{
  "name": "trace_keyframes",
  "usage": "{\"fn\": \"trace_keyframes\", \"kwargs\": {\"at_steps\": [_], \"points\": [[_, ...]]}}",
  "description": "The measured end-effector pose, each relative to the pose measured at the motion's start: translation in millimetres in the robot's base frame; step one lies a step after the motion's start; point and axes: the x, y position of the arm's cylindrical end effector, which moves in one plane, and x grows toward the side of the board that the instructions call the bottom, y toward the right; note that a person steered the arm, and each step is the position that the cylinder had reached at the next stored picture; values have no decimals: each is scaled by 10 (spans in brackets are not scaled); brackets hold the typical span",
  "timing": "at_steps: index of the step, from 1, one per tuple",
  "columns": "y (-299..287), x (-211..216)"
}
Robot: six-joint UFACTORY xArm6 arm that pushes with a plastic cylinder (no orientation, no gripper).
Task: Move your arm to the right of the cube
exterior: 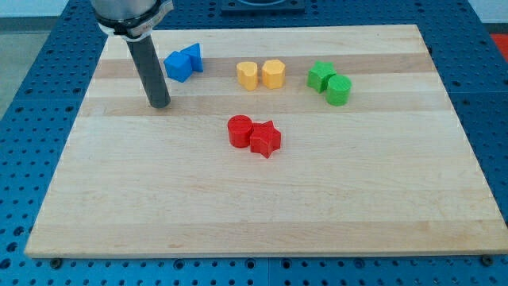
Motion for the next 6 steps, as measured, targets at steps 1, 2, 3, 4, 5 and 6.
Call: {"fn": "trace_keyframes", "kwargs": {"at_steps": [1, 2, 3, 4, 5, 6], "points": [[13, 0], [101, -49], [228, -203], [328, -311], [328, -311], [385, -322]]}}
